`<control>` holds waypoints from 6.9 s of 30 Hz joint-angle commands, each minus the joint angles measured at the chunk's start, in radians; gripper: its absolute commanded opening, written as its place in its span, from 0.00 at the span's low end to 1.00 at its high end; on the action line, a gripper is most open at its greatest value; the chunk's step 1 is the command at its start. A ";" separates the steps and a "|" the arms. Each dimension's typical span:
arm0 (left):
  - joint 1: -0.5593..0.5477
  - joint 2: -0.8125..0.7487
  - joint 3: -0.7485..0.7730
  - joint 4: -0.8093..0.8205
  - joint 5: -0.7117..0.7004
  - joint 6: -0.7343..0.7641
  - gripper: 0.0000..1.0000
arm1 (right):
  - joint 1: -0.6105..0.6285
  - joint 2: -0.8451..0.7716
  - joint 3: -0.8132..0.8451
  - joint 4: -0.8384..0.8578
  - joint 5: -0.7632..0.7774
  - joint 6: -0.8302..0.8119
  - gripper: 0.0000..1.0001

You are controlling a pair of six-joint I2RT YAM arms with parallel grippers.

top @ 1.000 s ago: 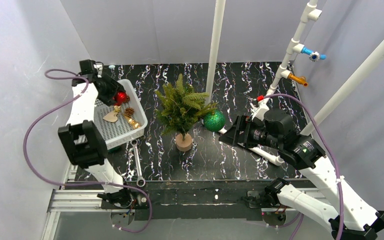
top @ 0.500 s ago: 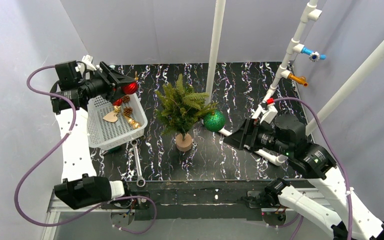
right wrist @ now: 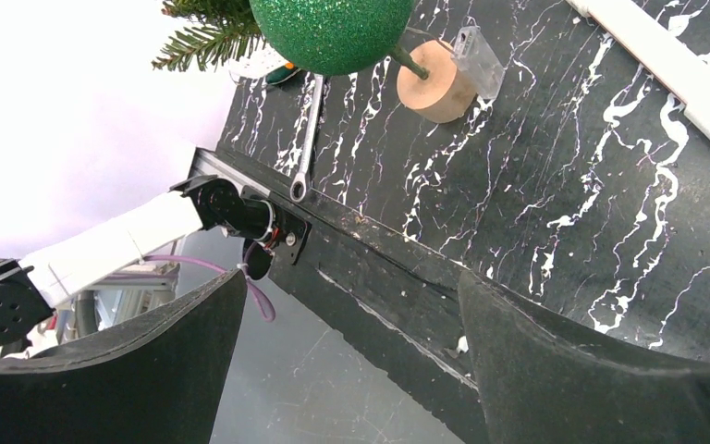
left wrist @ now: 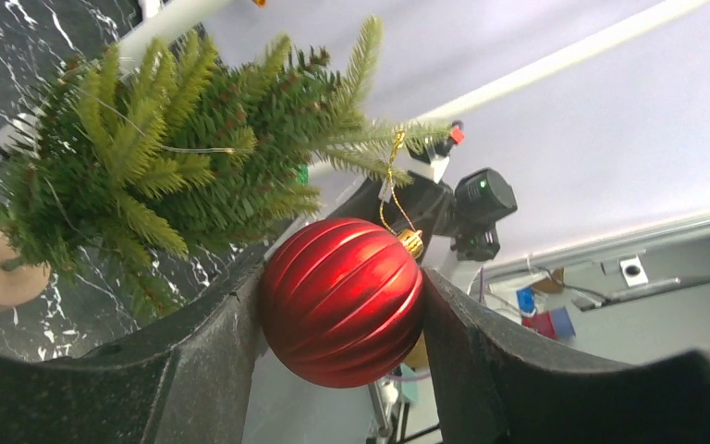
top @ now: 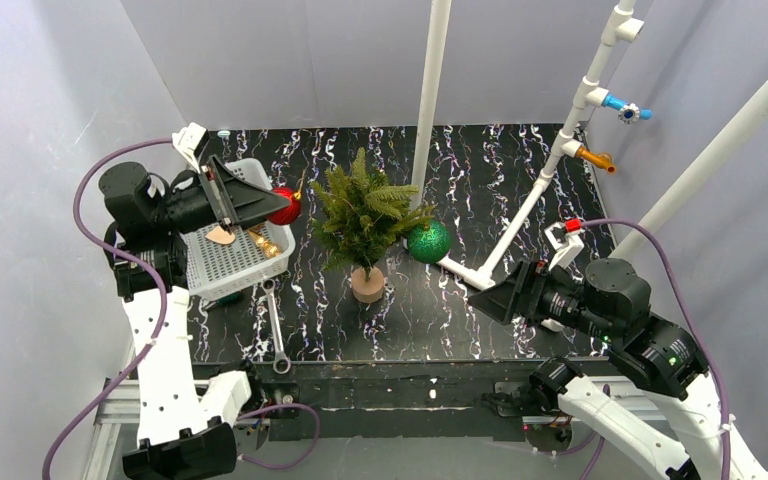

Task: Decorate the small christmas tree
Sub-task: Pick up the decoration item from the storage box, then hang the decoration item on the Christmas tree.

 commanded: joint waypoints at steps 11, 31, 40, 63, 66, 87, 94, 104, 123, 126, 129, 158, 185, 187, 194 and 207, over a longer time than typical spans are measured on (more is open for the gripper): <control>-0.108 0.015 0.208 -0.573 0.168 0.512 0.00 | 0.000 -0.017 0.016 0.055 0.005 0.057 0.91; -0.346 -0.052 0.340 -0.037 0.181 0.143 0.00 | 0.032 0.416 0.424 0.867 -0.452 0.076 0.89; -0.357 -0.056 0.285 -0.017 0.157 0.133 0.00 | 0.308 0.566 0.533 0.766 -0.303 -0.058 0.86; -0.360 -0.030 0.290 -0.016 0.137 0.122 0.00 | 0.402 0.744 0.638 0.710 -0.246 -0.114 0.60; -0.360 -0.029 0.291 -0.014 0.136 0.121 0.00 | 0.412 0.763 0.659 0.700 -0.255 -0.123 0.60; -0.361 -0.037 0.270 -0.020 0.128 0.127 0.00 | 0.436 0.803 0.716 0.716 -0.275 -0.133 0.49; -0.361 -0.038 0.269 -0.030 0.127 0.132 0.00 | 0.449 0.811 0.728 0.716 -0.280 -0.137 0.46; -0.361 -0.040 0.269 -0.042 0.125 0.140 0.00 | 0.464 0.833 0.753 0.716 -0.281 -0.136 0.43; -0.362 -0.036 0.258 -0.159 0.105 0.236 0.00 | 0.481 0.790 0.715 0.697 -0.206 -0.161 0.01; -0.361 -0.027 0.245 -0.166 0.098 0.238 0.00 | 0.481 0.773 0.689 0.697 -0.200 -0.161 0.01; -0.362 -0.019 0.236 -0.169 0.097 0.237 0.00 | 0.481 0.749 0.647 0.706 -0.192 -0.156 0.01; -0.361 -0.006 0.205 -0.095 0.099 0.168 0.00 | 0.478 0.722 0.563 0.757 -0.009 -0.169 0.34; -0.361 -0.016 0.198 -0.056 0.101 0.132 0.00 | 0.469 0.765 0.611 0.797 -0.035 -0.158 0.27; -0.361 -0.016 0.197 -0.056 0.101 0.133 0.00 | 0.468 0.763 0.611 0.799 -0.036 -0.155 0.25; -0.361 -0.020 0.194 -0.057 0.102 0.135 0.00 | 0.466 0.746 0.601 0.807 -0.039 -0.150 0.10; -0.361 -0.022 0.192 -0.060 0.100 0.139 0.00 | 0.466 0.740 0.606 0.796 -0.044 -0.136 0.01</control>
